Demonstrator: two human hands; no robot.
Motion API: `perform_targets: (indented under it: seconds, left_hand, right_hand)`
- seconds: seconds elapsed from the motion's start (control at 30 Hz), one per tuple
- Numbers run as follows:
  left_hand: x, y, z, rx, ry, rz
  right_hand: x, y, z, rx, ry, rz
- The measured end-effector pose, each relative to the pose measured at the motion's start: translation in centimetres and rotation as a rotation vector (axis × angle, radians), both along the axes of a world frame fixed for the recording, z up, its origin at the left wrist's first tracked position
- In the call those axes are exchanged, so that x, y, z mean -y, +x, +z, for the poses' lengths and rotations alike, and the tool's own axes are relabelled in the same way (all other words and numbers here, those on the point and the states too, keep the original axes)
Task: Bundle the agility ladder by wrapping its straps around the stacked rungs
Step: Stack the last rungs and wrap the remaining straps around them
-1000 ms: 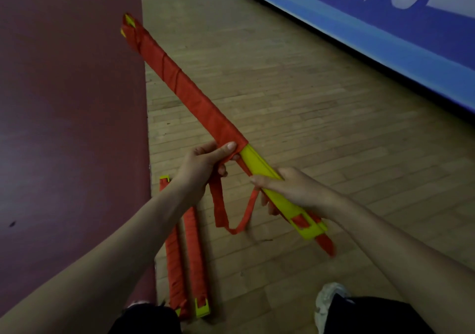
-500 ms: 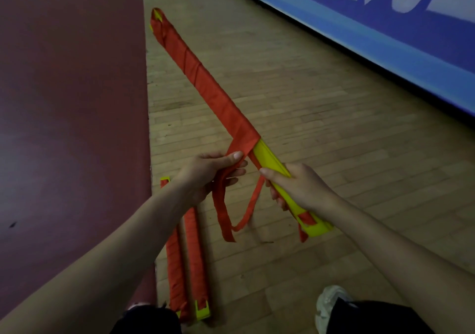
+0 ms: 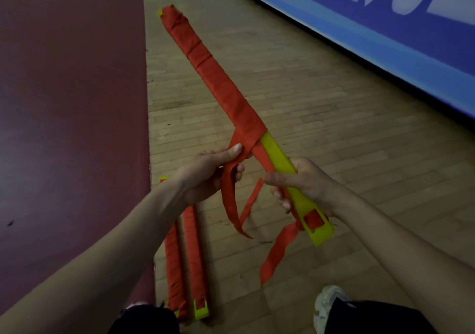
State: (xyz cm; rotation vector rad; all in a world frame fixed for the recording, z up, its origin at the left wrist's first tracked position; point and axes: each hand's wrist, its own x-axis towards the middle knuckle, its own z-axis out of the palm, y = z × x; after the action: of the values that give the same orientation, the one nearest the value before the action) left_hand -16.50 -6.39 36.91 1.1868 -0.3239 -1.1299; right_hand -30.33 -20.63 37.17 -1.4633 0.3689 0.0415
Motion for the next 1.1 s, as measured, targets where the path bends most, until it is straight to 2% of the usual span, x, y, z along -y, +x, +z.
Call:
perform_targets:
  seconds: [0.23,0.43,0.53,0.63,0.77,0.87,1.0,1.1]
  left_hand:
    - [-0.3,0.6,-0.9,0.119,-0.001,-0.014]
    - [-0.4,0.1,-0.8,0.178,-0.176,-0.049]
    - [-0.4,0.2,-0.6,0.212,-0.163,-0.034]
    - [-0.4,0.2,-0.5,0.223,-0.074,0.077]
    - [-0.3,0.3,-0.6,0.227,0.038,0.297]
    - [0.0,-0.1,-0.3,0.225,0.036,0.346]
    - [0.6,-0.4,-0.1,0.174,0.011,0.404]
    - [0.8,-0.4,-0.3,0.144,0.026,0.423]
  right_hand:
    - [0.5,-0.6,0.1,-0.049,0.08,0.175]
    - [-0.4,-0.5,-1.2,-0.094,0.309,0.32]
    - [-0.5,-0.1,-1.7,-0.109,0.282,0.358]
    - [-0.2,0.4,-1.8,-0.091,0.066,0.234]
    - [-0.3,1.2,-2.9,-0.114,-0.355,0.0]
    - [-0.2,1.1,-3.6,-0.113,-0.707,-0.045]
    - [-0.2,0.8,-3.1,0.086,-0.92,-0.162]
    - [-1.1,0.7,-2.9,0.007,-1.151,-0.085]
